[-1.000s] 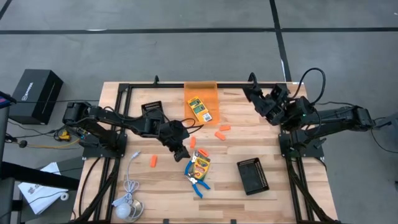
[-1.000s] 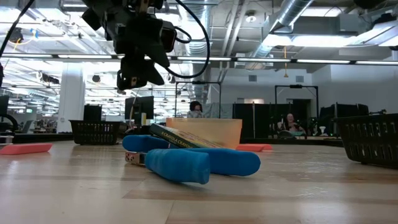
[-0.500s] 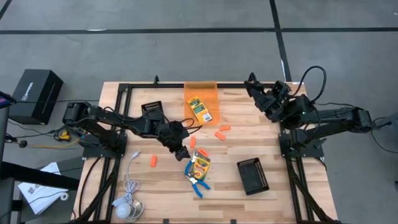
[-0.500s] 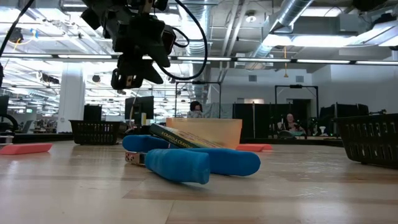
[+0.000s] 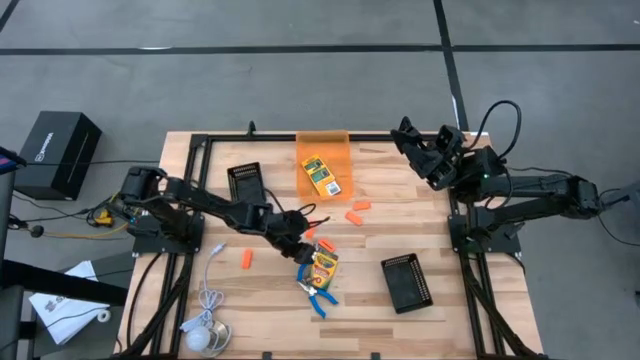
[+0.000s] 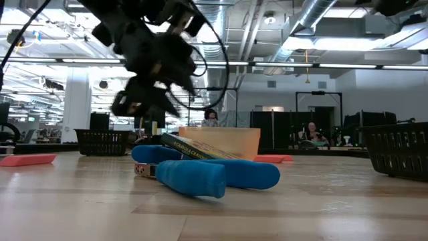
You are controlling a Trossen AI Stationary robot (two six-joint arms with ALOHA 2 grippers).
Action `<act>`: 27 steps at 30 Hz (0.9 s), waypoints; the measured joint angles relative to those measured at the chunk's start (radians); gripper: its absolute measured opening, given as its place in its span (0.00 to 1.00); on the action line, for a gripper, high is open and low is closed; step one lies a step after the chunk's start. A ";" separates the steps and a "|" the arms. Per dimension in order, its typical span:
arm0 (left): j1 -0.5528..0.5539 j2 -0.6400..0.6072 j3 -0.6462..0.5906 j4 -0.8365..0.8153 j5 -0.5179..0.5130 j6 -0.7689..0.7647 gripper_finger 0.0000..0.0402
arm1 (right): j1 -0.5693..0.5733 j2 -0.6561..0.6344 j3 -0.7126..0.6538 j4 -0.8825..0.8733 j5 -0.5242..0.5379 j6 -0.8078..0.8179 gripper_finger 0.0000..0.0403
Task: Pick & Place School Supplies
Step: Put the yellow crayon box into the orange bin
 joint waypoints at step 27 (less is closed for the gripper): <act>0.002 0.115 -0.001 0.035 0.057 0.006 0.43 | 0.016 0.000 0.000 0.002 0.000 0.011 0.65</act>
